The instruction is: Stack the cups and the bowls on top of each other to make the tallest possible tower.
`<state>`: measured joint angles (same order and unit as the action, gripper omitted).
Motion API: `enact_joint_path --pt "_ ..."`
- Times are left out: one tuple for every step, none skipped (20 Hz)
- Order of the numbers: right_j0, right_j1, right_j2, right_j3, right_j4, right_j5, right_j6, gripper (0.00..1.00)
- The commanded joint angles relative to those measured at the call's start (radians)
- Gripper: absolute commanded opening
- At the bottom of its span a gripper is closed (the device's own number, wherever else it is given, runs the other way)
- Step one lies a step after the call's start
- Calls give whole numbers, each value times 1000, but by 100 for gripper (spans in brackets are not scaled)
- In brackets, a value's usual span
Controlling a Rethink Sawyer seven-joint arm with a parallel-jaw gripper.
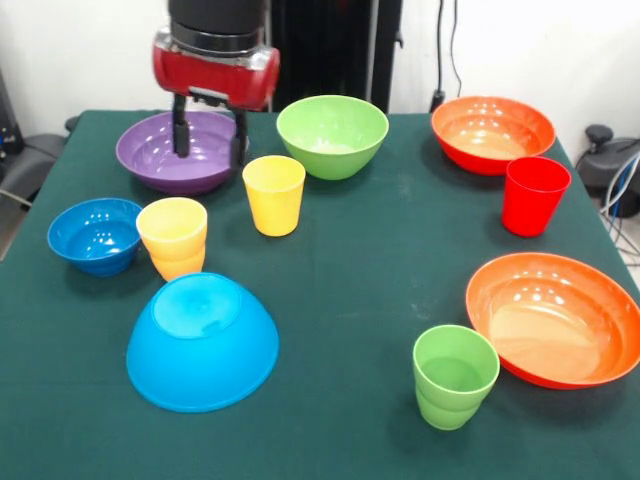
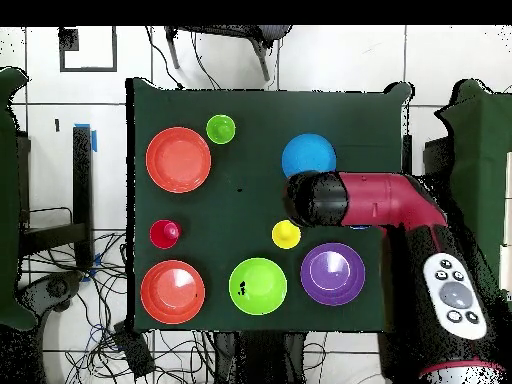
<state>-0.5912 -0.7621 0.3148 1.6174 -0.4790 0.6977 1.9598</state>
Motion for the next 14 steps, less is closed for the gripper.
enact_joint_path --pt "-105 43 178 157 -80 -45 -363 100" --pt "-130 50 199 168 -77 -45 -380 100" --pt "-156 51 216 182 -77 -51 -390 100" --pt "-181 57 234 192 -78 -53 -405 100" --pt "-197 67 239 194 -90 -49 -415 100" --pt "-209 84 240 191 -114 -57 -419 100" --pt "-215 98 231 190 -146 -61 -426 100" --pt "-221 112 222 189 -177 -66 -433 100" --pt "-224 123 214 187 -209 -78 -431 100" --pt "-233 129 212 194 -228 -81 -436 100" --pt "-240 131 215 199 -242 -86 -431 100" --pt "-248 131 222 206 -247 -86 -426 100" --pt "-252 131 229 212 -248 -81 -418 100" --pt "-253 135 233 213 -250 -82 -404 100"
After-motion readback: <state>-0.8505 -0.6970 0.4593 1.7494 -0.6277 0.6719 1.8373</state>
